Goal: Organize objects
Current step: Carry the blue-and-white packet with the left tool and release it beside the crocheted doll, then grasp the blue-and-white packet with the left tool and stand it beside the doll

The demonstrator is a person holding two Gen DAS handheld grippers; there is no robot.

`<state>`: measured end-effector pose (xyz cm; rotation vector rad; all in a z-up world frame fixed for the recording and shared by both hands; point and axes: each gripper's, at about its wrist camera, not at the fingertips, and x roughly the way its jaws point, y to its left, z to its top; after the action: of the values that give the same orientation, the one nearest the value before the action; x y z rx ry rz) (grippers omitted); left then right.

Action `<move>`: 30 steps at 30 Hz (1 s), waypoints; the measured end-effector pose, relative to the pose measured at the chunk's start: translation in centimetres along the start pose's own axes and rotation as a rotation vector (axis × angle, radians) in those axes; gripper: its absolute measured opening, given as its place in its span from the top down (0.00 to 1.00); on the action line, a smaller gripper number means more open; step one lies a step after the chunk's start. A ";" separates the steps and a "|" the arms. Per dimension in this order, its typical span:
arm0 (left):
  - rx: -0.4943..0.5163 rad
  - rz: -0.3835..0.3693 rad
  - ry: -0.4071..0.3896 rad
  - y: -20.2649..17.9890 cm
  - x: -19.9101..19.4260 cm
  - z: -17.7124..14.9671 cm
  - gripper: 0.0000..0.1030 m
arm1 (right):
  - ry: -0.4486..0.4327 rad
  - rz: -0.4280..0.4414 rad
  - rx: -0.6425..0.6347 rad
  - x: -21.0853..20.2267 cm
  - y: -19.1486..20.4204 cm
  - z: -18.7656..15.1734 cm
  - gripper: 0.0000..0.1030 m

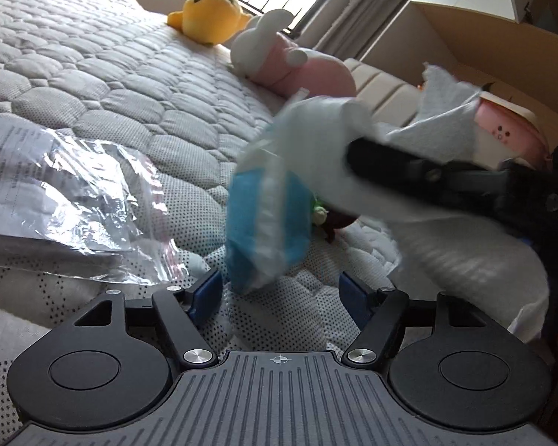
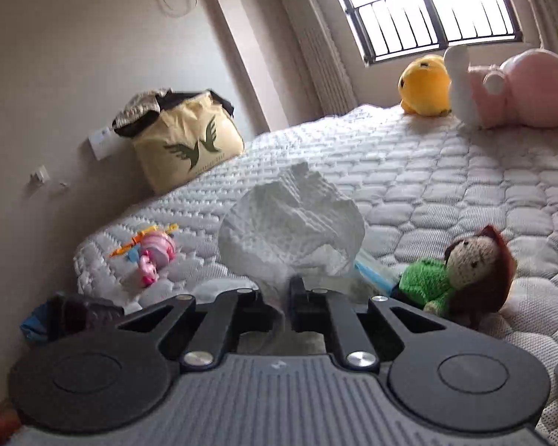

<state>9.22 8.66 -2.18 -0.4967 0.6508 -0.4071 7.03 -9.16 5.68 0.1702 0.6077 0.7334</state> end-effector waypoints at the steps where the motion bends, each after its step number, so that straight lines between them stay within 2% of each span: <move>1: 0.002 -0.001 -0.001 0.0 0.0 0.0 0.27 | 0.029 -0.018 0.013 0.9 -0.6 -0.5 0.91; 3: 0.003 -0.003 0.001 0.2 -0.1 0.1 0.27 | 0.064 -0.069 0.058 1.6 -1.9 -1.8 0.91; 6: 0.020 0.002 0.001 0.2 -0.3 0.3 0.26 | 0.072 -0.118 0.132 1.1 -4.0 -3.1 0.91; 9: -0.018 -0.009 -0.027 0.7 -0.9 0.8 0.12 | 0.070 -0.180 0.138 0.0 -5.4 -3.9 0.91; 11: -0.112 -0.014 -0.055 1.9 -1.1 1.3 0.10 | 0.068 -0.229 0.118 -0.8 -5.9 -4.3 0.91; 13: -0.268 -0.038 -0.063 3.8 -0.8 1.9 0.09 | 0.068 -0.265 0.110 -1.4 -6.4 -4.8 0.90; 16: -0.488 -0.047 -0.100 5.8 -0.2 2.9 0.07 | 0.062 -0.251 0.165 -1.9 -7.4 -5.6 0.88; 18: -0.570 -0.030 -0.120 6.0 0.3 3.5 0.04 | 0.053 -0.241 0.191 -1.9 -7.9 -6.2 0.88; 20: -0.586 -0.010 -0.141 5.9 1.1 4.1 0.04 | 0.035 -0.231 0.206 -1.9 -8.1 -6.7 0.88; 21: -0.583 0.004 -0.146 6.0 1.6 4.3 0.07 | 0.028 -0.227 0.208 -1.9 -8.2 -6.8 0.88; 22: -0.578 0.024 -0.144 6.1 2.1 4.5 0.31 | 0.021 -0.221 0.209 -1.9 -8.2 -6.9 0.89; 23: -0.582 0.029 -0.135 6.4 2.7 4.8 0.46 | 0.015 -0.214 0.209 -2.0 -8.3 -7.1 0.88; 25: -0.625 -0.010 -0.121 7.5 3.7 4.8 0.47 | 0.002 -0.198 0.210 -2.1 -8.5 -7.4 0.89; 28: -0.608 -0.025 -0.130 7.7 3.8 5.0 0.47 | -0.026 -0.163 0.239 -2.5 -9.1 -7.9 0.89; 30: -0.515 -0.043 -0.123 6.6 2.9 4.6 0.47 | -0.041 -0.141 0.277 -2.9 -9.6 -8.0 0.89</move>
<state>15.67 13.99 -4.05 -1.0188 0.6247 -0.2431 6.25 -18.72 -2.88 0.3930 0.6732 0.5060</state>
